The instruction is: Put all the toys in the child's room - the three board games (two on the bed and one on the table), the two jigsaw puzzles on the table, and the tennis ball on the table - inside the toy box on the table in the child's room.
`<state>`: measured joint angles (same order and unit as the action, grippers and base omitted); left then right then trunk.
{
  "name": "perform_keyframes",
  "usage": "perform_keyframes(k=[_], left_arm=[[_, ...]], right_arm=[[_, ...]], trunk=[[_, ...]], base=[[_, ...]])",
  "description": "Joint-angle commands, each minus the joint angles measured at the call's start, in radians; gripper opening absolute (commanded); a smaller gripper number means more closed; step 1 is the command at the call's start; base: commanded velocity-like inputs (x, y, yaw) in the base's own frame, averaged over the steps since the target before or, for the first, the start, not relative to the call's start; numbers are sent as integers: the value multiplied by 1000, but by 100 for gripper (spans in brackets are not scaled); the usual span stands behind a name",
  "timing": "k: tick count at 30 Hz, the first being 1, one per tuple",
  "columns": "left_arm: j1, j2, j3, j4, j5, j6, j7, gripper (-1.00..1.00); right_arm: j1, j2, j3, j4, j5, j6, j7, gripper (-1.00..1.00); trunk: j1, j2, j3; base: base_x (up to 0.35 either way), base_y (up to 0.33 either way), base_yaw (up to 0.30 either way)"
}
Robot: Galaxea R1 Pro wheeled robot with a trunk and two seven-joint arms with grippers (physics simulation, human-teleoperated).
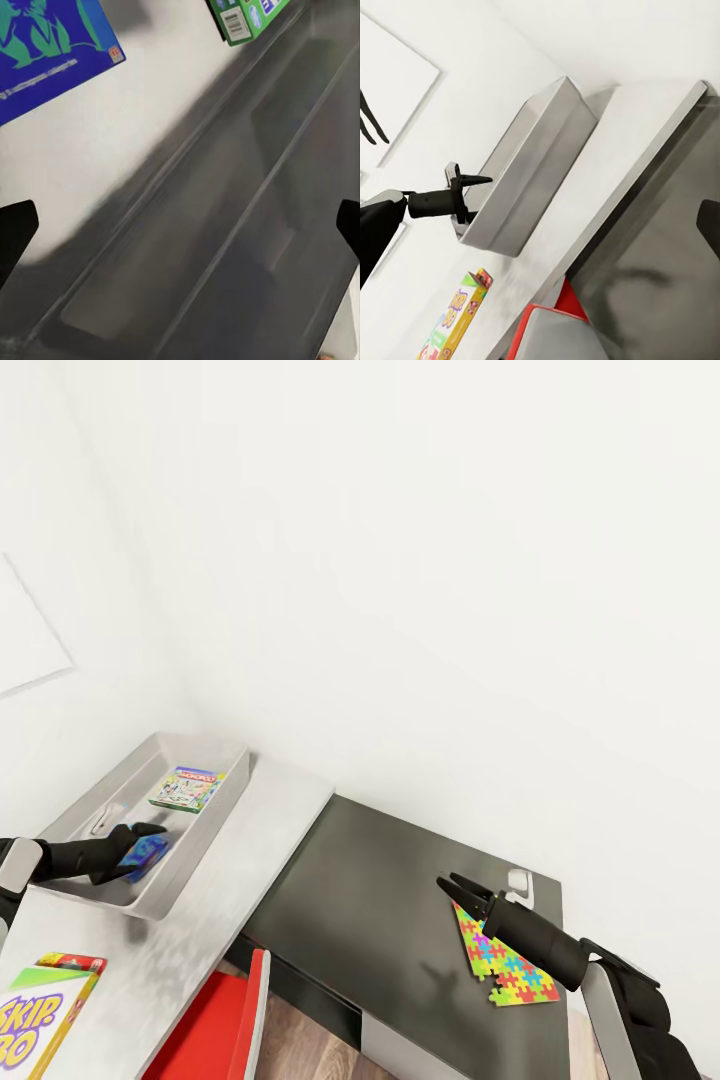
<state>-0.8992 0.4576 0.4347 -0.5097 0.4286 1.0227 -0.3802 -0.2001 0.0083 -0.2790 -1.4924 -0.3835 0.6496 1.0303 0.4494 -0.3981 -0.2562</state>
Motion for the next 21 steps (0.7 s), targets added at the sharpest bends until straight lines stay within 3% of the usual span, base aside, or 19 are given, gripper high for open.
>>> perform_keyframes(k=[1, 21], left_arm=[[-1, 0, 6, 0, -10, 5, -9, 100], [-1, 3, 10, -2, -10, 8, -18, 100]], right_arm=[[-1, 1, -2, 0, -3, 7, 2, 100], [-1, 1, -2, 0, -2, 6, 2, 100]], trunk=[[1, -2, -2], [1, -2, -2]], base=[[0, 0, 0], [0, 0, 0]])
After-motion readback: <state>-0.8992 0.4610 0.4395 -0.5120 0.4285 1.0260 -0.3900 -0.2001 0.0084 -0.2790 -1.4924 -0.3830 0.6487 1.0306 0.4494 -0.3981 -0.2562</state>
